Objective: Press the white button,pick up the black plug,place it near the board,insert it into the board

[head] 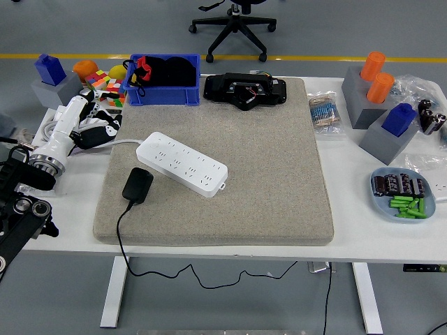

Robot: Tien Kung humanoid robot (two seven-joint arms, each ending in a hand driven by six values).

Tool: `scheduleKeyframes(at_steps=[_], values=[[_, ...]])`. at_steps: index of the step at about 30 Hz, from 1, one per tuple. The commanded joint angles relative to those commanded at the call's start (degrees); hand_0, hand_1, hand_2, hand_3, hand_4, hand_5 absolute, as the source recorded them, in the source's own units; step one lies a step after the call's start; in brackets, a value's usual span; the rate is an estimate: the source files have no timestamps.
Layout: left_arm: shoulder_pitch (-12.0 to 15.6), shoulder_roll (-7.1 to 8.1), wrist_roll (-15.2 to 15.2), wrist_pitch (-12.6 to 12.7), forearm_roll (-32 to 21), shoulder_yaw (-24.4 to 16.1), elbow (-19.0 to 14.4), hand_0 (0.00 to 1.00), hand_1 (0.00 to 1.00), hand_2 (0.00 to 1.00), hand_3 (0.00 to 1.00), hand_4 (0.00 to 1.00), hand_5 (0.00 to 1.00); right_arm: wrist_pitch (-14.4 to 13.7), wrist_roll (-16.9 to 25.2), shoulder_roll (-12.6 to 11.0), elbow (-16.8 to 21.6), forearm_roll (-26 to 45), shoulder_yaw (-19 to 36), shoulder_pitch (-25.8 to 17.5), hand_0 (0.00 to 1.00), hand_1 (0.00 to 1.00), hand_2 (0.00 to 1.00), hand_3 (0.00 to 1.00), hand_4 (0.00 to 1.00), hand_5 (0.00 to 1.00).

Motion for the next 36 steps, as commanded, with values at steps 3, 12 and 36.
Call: scheduleKeyframes(at_steps=[3,12,36], values=[[-0.99,0.12,0.12,-0.17,-0.34,1.19,0.54,0.059,0.002,0.114,0.709,0.113,0.002,0.01,-0.02,0.03,-0.02,0.03,-0.04,-0.02,0.623,0.595,0.595,0.587,0.664,0.410],[-7.71,1.81,5.52,-3.50,-3.03,9.96,4.05,0.002,0.002,0.026,0.661,0.002,0.002,0.02,-0.03,-0.17,-0.03,0.31,-0.63,0.14,0.624,0.593,0.593,0.587,0.663,0.410],[-18.23,-0.80,15.78,-8.33,-6.20,23.45,14.72,0.002,0.002,0.019,0.651,0.039,0.002,-0.26,0.39,-0.58,-0.15,0.83,-1.36,0.07,0.621,0.592,0.591,0.586,0.662,0.408]])
